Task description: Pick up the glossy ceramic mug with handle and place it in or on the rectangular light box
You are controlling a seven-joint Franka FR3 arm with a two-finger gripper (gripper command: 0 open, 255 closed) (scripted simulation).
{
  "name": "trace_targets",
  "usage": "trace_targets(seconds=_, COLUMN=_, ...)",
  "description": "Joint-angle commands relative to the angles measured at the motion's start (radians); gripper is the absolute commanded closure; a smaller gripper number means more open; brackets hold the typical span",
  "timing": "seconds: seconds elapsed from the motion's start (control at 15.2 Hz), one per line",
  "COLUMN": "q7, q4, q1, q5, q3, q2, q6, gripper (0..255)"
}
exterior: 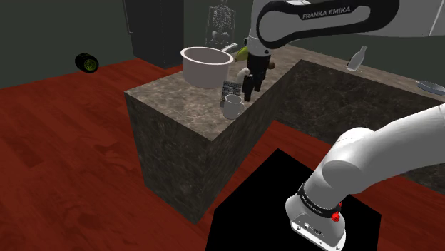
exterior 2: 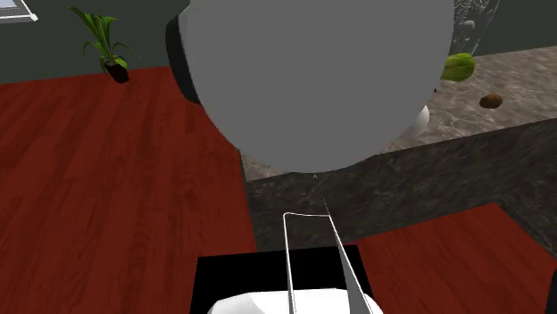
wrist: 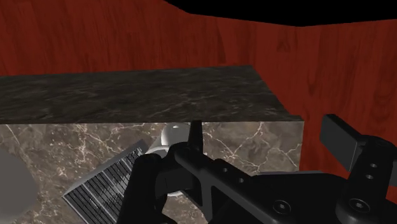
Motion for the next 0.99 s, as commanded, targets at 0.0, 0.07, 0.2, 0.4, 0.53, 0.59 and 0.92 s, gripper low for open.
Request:
trace_targets(seconds=0.0, q7=-0.023, q4=0.013, q1=-0.005, q5=-0.009, q3=-0.015, q2=0.066, q6=0.057, gripper=0)
trace_targets(seconds=0.07, q7=-0.033, q4=0.023, q1=-0.007, q5=-0.012, q3=-0.021, q2=0.102, q6=0.085, gripper=0)
trace_targets(seconds=0.2, q7=-0.054, q4=0.048, q1=-0.011, q5=-0.017, q3=-0.033, q2=0.176, q6=0.137, gripper=0)
trace_targets(seconds=0.4, q7=-0.085, q4=0.095, q1=-0.016, q5=-0.02, q3=-0.048, q2=0.29, q6=0.207, gripper=0)
trace_targets(seconds=0.53, q7=-0.107, q4=0.133, q1=-0.019, q5=-0.02, q3=-0.057, q2=0.368, q6=0.247, gripper=0)
trace_targets(seconds=0.59, q7=-0.117, q4=0.154, q1=-0.021, q5=-0.019, q3=-0.061, q2=0.406, q6=0.266, gripper=0)
trace_targets(seconds=0.92, q7=-0.147, q4=0.205, q1=-0.027, q5=-0.014, q3=-0.071, q2=0.526, q6=0.338, gripper=0)
